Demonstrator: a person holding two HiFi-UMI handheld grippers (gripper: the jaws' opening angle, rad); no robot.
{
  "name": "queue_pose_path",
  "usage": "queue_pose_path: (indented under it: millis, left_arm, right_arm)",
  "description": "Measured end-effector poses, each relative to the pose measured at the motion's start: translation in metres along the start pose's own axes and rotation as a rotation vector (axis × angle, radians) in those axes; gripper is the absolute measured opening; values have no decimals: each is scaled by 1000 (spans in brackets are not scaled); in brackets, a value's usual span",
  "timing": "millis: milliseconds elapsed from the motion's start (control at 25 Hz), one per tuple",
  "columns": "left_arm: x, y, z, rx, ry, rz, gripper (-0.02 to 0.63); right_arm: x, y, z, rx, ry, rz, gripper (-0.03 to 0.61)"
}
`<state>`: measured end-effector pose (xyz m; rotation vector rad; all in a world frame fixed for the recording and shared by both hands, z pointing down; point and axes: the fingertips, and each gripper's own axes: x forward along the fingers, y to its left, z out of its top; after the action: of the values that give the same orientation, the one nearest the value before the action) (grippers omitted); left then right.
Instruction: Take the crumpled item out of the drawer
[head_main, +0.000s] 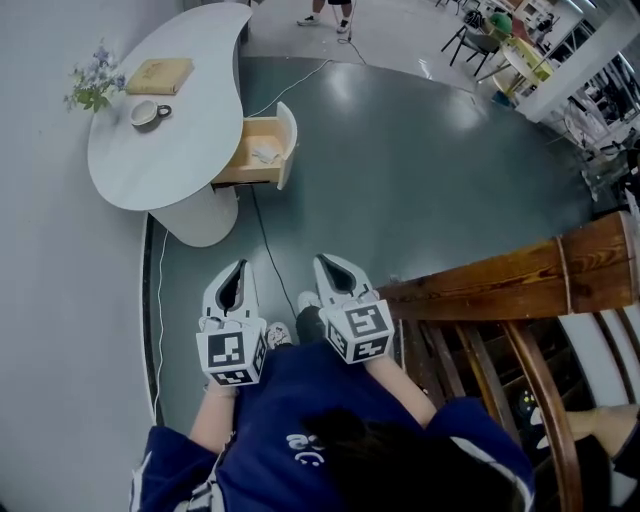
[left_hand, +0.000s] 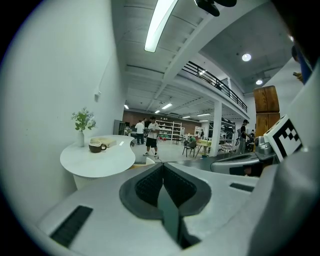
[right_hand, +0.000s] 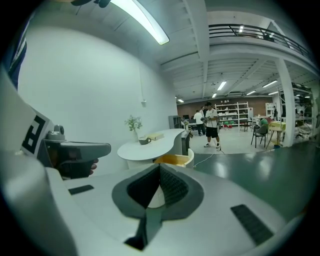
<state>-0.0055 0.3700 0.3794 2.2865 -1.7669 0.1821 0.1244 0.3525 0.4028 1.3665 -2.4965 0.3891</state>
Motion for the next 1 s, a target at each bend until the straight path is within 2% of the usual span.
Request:
queue_pose_path:
  millis: [360,680,1000]
  left_arm:
    - [39,26,7,0,1,56,5]
    - [95,42,15,-17,47,93,5]
    - [165,51,31,-23,57,127,5]
  right_arm:
    - [49,-17,-1,8,27,36,6]
    - [111,-51,23,11,41,77,6]
    - [180,-96,47,14,50,125,6]
